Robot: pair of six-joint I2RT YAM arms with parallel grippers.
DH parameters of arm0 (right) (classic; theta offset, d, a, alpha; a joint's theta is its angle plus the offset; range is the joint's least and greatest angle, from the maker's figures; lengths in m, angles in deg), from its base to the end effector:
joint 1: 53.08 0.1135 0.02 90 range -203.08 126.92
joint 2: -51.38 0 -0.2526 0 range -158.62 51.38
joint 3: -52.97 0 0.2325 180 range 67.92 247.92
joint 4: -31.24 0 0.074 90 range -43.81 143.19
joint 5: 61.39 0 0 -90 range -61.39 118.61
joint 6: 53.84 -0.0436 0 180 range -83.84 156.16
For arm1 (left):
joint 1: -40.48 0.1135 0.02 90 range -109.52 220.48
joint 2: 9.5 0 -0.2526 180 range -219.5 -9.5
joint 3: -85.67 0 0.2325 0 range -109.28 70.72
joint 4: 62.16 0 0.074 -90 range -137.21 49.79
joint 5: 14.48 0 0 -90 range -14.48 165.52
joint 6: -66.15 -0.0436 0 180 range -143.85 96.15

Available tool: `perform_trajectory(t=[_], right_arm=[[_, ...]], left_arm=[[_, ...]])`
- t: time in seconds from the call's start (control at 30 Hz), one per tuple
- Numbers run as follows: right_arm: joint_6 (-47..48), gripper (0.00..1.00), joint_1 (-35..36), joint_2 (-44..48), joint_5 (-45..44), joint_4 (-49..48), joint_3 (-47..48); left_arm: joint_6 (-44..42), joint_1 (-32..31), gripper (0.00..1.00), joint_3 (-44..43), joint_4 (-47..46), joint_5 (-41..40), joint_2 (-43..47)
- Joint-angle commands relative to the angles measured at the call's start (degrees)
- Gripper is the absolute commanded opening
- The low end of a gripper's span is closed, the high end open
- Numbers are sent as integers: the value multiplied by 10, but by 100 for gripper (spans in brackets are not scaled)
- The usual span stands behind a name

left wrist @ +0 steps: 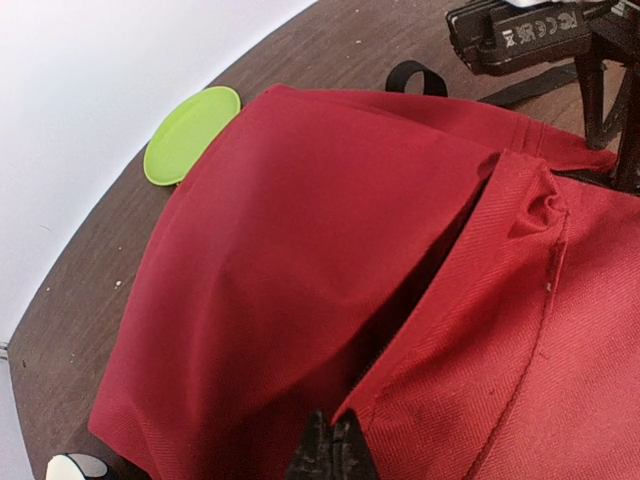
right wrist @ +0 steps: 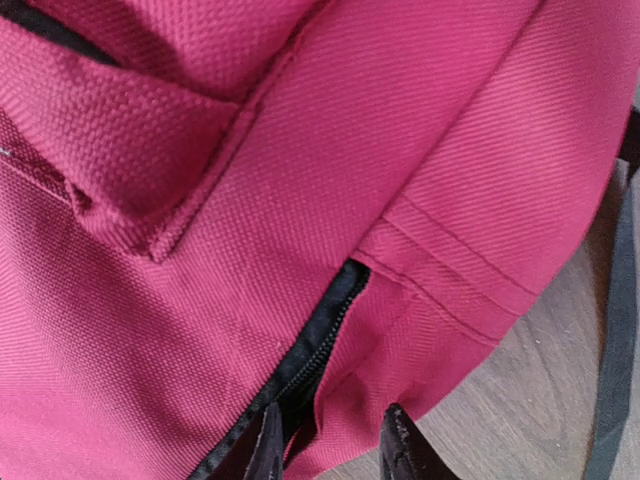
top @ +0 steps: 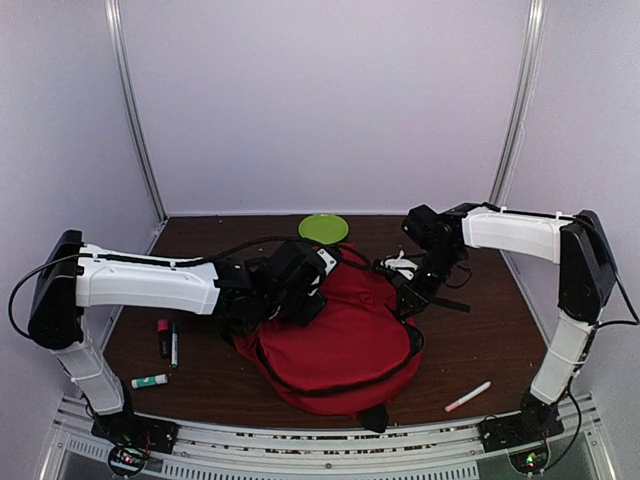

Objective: Pack the student bag
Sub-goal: Adjust the largest pocket of the bag to the student bag.

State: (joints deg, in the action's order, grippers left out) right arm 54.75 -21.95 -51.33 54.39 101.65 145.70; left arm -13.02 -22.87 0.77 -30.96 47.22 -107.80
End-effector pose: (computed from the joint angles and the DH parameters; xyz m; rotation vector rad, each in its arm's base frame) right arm 0.2671 0.1835 0.2079 -1.2899 2.6491 0.6972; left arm 0.1811 -0.3149 0.2307 0.7748 2.1014 -0.1140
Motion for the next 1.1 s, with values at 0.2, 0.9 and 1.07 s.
perform_trajectory(t=[0.2,0.9,1.07], right_arm=[[-28,36,11,-26,-48,3,44],[-28,37,-96,90,-198,-27,-6],[-11,34,-95,128,-68,-19,-5]], left_arm=[[8,9,0,-3,-32,-16,22],[11,9,0,16,-44,-39,24],[13,9,0,13,-46,-36,24]])
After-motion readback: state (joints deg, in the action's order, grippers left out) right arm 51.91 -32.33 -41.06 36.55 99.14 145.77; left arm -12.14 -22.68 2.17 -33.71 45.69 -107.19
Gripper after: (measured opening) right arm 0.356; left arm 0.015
